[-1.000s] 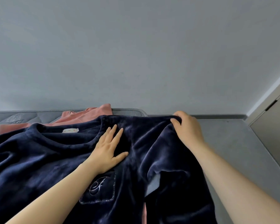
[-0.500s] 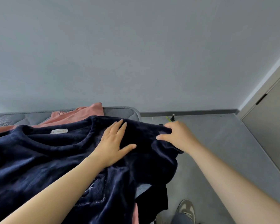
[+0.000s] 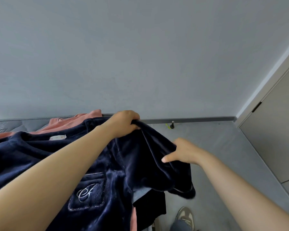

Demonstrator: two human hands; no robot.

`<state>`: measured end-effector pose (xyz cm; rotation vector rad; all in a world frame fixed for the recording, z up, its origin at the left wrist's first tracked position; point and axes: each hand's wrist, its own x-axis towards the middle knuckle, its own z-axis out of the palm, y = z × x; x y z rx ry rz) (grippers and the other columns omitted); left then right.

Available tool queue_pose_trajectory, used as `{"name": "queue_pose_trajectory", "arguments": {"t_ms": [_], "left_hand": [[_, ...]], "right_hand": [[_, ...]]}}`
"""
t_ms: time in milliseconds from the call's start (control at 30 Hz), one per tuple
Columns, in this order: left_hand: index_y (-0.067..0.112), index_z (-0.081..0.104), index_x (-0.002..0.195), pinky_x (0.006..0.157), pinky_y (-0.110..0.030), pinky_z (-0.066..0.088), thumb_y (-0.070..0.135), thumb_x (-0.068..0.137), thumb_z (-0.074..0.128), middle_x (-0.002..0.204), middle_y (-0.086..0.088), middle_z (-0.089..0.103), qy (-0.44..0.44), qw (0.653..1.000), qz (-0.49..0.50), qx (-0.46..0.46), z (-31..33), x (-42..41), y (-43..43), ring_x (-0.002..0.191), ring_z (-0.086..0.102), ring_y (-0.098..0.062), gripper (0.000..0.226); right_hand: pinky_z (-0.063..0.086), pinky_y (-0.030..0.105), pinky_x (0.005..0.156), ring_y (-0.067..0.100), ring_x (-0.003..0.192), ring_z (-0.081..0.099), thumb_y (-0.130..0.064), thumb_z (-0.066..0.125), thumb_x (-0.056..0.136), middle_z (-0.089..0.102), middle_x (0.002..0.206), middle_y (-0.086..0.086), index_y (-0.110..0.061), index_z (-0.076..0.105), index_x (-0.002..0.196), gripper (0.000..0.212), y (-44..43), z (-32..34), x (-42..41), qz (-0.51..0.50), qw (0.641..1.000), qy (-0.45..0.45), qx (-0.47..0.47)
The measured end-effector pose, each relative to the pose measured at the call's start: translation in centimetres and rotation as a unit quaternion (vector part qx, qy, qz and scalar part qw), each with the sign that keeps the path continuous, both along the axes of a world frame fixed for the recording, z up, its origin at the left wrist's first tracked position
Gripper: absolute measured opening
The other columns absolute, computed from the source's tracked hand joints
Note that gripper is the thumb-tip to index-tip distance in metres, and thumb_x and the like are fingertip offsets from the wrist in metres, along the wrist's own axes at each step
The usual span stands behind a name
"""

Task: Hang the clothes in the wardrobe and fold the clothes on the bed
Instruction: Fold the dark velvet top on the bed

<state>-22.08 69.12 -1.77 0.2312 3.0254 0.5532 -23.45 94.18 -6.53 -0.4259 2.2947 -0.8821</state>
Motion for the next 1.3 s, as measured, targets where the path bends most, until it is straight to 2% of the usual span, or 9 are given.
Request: {"name": "queue_pose_trajectory", "arguments": {"t_ms": [133,333,533,667,800,967,1100,1200,1300], "left_hand": [[0.013,0.061,0.086,0.078,-0.037,0.047,0.023,0.09,0.058,0.09,-0.001,0.063,0.033,0.999,0.012,0.007,-0.5,1.0,-0.4,0.085,0.058,-0.023,0.011],[0.01,0.057,0.086,0.076,-0.03,0.034,0.028,0.093,0.055,0.089,-0.002,0.06,0.097,0.995,0.011,-0.038,0.4,2.3,0.9,0.084,0.055,-0.025,0.019],[0.016,0.052,0.086,0.085,-0.029,0.035,0.027,0.096,0.05,0.083,0.004,0.051,0.143,0.986,0.057,-0.059,3.1,4.8,0.4,0.081,0.051,-0.019,0.015],[0.019,0.058,0.107,0.094,-0.033,0.035,0.035,0.096,0.052,0.102,0.003,0.058,0.091,0.994,0.042,-0.038,5.2,7.3,1.4,0.098,0.056,-0.02,0.021],[0.028,0.043,0.138,0.118,-0.049,0.01,0.044,0.096,0.05,0.132,0.009,0.055,0.046,0.998,-0.041,0.02,7.4,10.3,4.2,0.124,0.048,-0.014,0.046],[0.019,0.064,0.101,0.115,-0.045,0.016,0.026,0.095,0.054,0.095,0.006,0.064,0.121,0.99,-0.062,0.045,9.5,11.7,5.7,0.095,0.056,-0.015,0.014],[0.017,0.064,0.088,0.108,-0.041,0.029,0.018,0.093,0.055,0.08,0.007,0.063,0.17,0.979,-0.049,0.102,10.8,11.6,5.1,0.074,0.052,-0.012,0.011],[0.018,0.066,0.088,0.101,-0.037,0.034,0.015,0.092,0.055,0.074,0.011,0.062,0.199,0.968,-0.05,0.145,11.5,11.6,4.9,0.066,0.051,-0.004,0.012],[0.022,0.065,0.09,0.111,-0.042,0.02,0.017,0.092,0.054,0.077,0.014,0.061,0.196,0.973,-0.012,0.118,11.6,11.4,4.0,0.071,0.053,-0.006,0.013]], "right_hand": [[0.045,0.021,0.057,0.01,0.061,0.064,-0.032,0.078,0.074,0.064,0.062,-0.008,-0.016,0.066,0.069,0.02,3.1,-0.7,1.8,-0.07,0.997,0.012,-0.015],[0.048,0.032,0.061,0.02,0.065,0.065,-0.042,0.07,0.076,0.067,0.067,0.004,-0.008,0.064,0.073,0.034,6.7,3.2,3.8,-0.161,0.976,0.147,-0.001],[0.048,0.035,0.059,0.019,0.067,0.06,-0.018,0.056,0.08,0.062,0.071,0.0,-0.015,0.059,0.079,0.004,6.1,7.3,5.8,-0.127,0.952,0.272,0.055],[0.05,0.036,0.071,0.014,0.077,0.062,-0.012,0.047,0.086,0.067,0.083,-0.004,-0.019,0.063,0.092,0.018,4.5,10.2,7.1,-0.083,0.96,0.267,0.025],[0.045,0.017,0.07,0.006,0.082,0.06,-0.014,0.048,0.093,0.064,0.088,-0.014,-0.034,0.059,0.09,0.023,2.4,12.9,8.5,-0.018,0.967,0.256,-0.005],[0.041,0.018,0.059,0.008,0.073,0.057,-0.017,0.054,0.093,0.06,0.079,-0.011,-0.027,0.059,0.089,0.012,0.7,14.3,10.2,-0.035,0.958,0.283,-0.035],[0.034,0.028,0.06,0.017,0.07,0.052,-0.009,0.056,0.083,0.055,0.074,-0.008,-0.019,0.057,0.091,0.013,0.8,12.7,11.5,-0.103,0.918,0.383,0.028],[0.039,0.028,0.058,0.018,0.069,0.056,-0.003,0.056,0.078,0.06,0.073,-0.006,-0.017,0.056,0.082,0.015,1.9,11.1,12.0,-0.197,0.922,0.332,-0.004],[0.036,0.016,0.048,0.012,0.061,0.055,-0.005,0.051,0.081,0.058,0.063,-0.009,-0.024,0.054,0.067,0.023,3.4,10.2,12.0,-0.257,0.925,0.277,-0.037]]}}
